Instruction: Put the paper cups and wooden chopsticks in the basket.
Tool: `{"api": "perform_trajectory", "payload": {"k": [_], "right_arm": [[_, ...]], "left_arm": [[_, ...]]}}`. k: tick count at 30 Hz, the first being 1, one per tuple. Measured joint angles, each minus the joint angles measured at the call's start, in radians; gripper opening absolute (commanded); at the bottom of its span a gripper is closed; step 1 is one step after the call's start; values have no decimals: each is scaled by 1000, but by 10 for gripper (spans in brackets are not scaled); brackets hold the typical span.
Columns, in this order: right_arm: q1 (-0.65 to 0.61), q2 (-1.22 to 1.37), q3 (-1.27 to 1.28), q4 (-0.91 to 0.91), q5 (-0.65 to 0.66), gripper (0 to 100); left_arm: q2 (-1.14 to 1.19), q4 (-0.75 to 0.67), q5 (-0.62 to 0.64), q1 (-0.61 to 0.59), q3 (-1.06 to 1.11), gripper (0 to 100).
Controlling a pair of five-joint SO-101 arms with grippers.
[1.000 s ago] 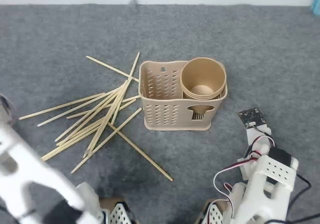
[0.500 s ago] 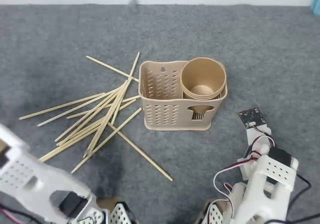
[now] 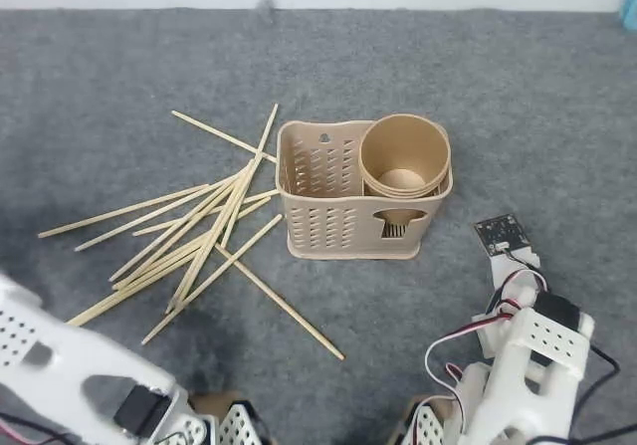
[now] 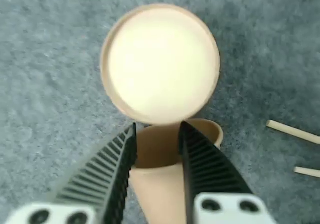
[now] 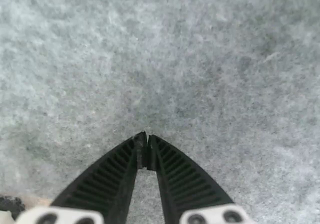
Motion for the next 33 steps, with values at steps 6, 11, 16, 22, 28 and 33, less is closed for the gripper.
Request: {"api": "perform_trajectory", "payload": {"k": [6,11,16,22,28,33], "right_arm": [[0,0,0,0,0,9],[0,0,0,0,0,9],[0,0,0,0,0,9],[0,0,0,0,0,9],[0,0,0,0,0,9],[0,0,0,0,0,9]], "left_arm": [[71,0,-35,0,0,130],[81,0,-80,-9,57,130],[-5,0,-149,-20,261,100],[-298,0,-270,-23,651,62],[-568,0,-390,-23,999,58],[-712,0,-474,-55,1175,58]]}}
